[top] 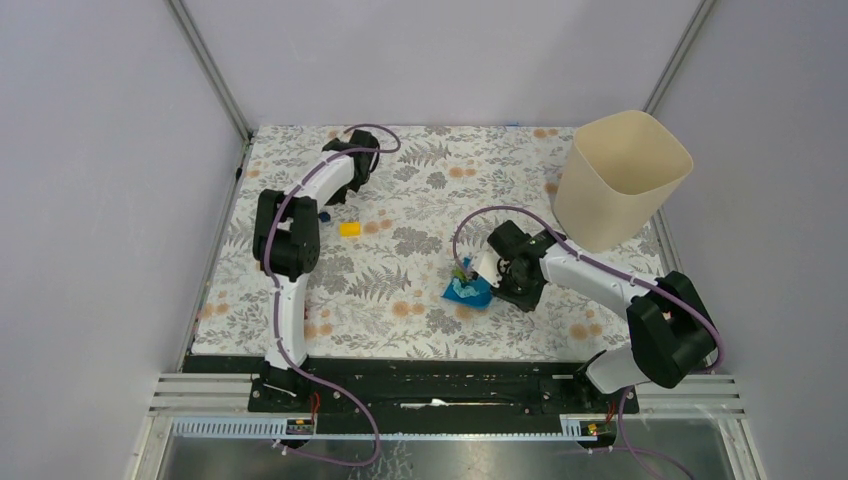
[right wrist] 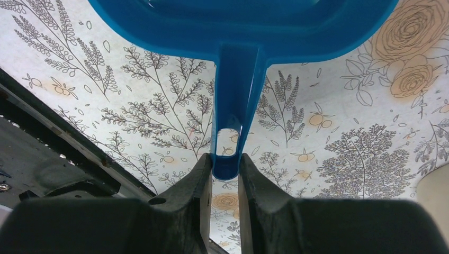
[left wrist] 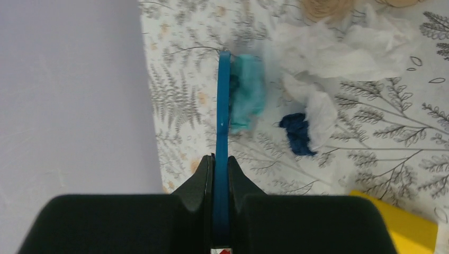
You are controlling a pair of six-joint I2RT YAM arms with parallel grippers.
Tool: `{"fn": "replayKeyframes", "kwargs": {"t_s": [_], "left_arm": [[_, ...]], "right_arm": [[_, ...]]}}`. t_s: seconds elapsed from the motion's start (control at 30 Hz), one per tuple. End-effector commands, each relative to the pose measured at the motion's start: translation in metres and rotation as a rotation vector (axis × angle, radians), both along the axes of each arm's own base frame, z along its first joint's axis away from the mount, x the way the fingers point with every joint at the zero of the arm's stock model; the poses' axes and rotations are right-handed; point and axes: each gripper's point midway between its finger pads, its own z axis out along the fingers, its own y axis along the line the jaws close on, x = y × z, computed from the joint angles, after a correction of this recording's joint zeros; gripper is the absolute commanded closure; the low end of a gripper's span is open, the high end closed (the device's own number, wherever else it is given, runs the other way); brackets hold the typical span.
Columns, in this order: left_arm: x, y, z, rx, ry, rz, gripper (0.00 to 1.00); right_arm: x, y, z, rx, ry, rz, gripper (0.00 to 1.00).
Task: Sweep away the paper scraps from the table
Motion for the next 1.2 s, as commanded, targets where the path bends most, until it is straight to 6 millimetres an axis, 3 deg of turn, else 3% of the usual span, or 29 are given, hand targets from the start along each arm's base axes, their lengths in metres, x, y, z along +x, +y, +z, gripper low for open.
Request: {"fn": "replayKeyframes", "kwargs": {"t_s": [0.0, 0.17, 0.3, 0.63, 0.97, 1.17], "left_arm": [[0.024, -0.018, -0.012, -0.097, -0.039, -0.034, 1.0], [0.042, -0.043, -0.018, -0.234, -0.064, -0.076, 1.0], [0.05, -0.075, -0.021, -0.37, -0.051, -0.171, 1.0], [0.034, -0.162, -0.029, -0.579, 0.037, -0.387, 1.0], [-0.016, -0.267, -0.008, -0.674, 0.14, -0.665, 1.0], [-0.085, -0.312, -0.002, -0.806, 0.302, -0.742, 1.0]], "right_arm": [[-0.006, 0.005, 0.003, 0.037, -0.003, -0.005, 1.0], [-0.007, 0.005, -0.001, 0.037, 0.004, -0.007, 1.0], [-0.007, 0.005, -0.004, 0.037, 0.008, -0.01, 0.99], [-0.008, 0.004, -0.009, 0.018, 0.017, -0.024, 0.99], [-0.004, -0.017, -0.008, -0.08, -0.025, -0.032, 0.99], [-0.002, -0.018, -0.006, -0.095, -0.035, -0.06, 0.99]]}}
